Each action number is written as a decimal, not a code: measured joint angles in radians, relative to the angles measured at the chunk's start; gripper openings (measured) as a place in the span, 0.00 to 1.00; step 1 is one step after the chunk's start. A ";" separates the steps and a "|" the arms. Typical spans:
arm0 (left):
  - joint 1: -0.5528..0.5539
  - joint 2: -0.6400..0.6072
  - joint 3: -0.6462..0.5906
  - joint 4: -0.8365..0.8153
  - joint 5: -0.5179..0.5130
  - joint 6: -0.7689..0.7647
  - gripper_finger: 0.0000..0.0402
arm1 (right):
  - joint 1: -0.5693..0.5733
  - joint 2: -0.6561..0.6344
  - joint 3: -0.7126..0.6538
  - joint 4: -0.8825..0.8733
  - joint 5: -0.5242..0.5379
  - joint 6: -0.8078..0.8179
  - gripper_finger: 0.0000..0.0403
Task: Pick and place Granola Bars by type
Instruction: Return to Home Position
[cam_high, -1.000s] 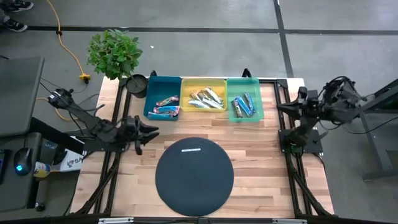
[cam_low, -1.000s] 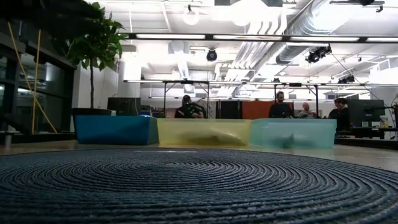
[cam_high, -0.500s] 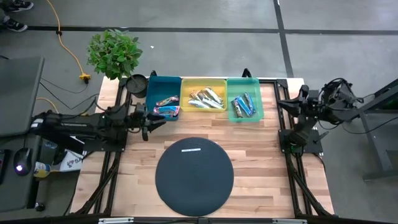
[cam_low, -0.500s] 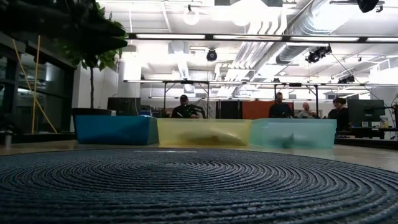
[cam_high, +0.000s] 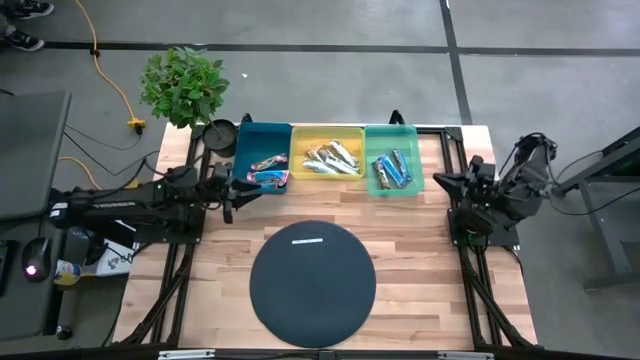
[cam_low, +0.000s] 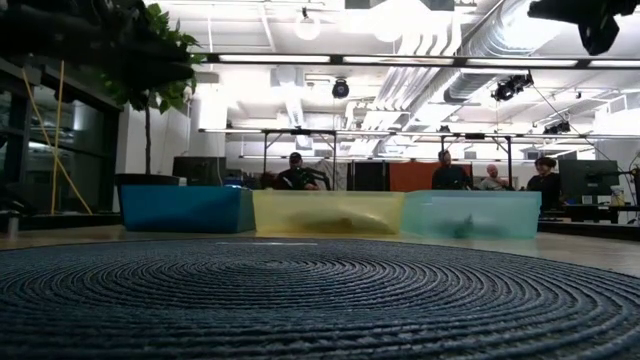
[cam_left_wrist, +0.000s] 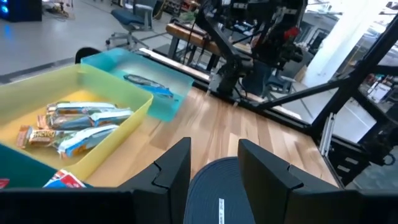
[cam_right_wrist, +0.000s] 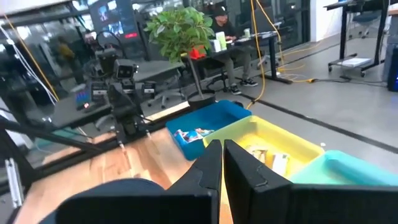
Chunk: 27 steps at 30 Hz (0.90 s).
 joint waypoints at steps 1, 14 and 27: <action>0.000 -0.018 0.000 -0.015 0.000 0.000 0.33 | 0.000 -0.017 -0.021 0.033 0.000 -0.014 0.00; 0.000 -0.205 -0.087 -0.051 -0.034 -0.054 0.33 | -0.001 -0.216 -0.280 0.528 -0.061 -0.345 0.00; 0.000 -0.207 -0.187 0.115 -0.063 -0.083 0.33 | -0.248 -0.218 -0.512 1.008 -0.303 -0.624 0.00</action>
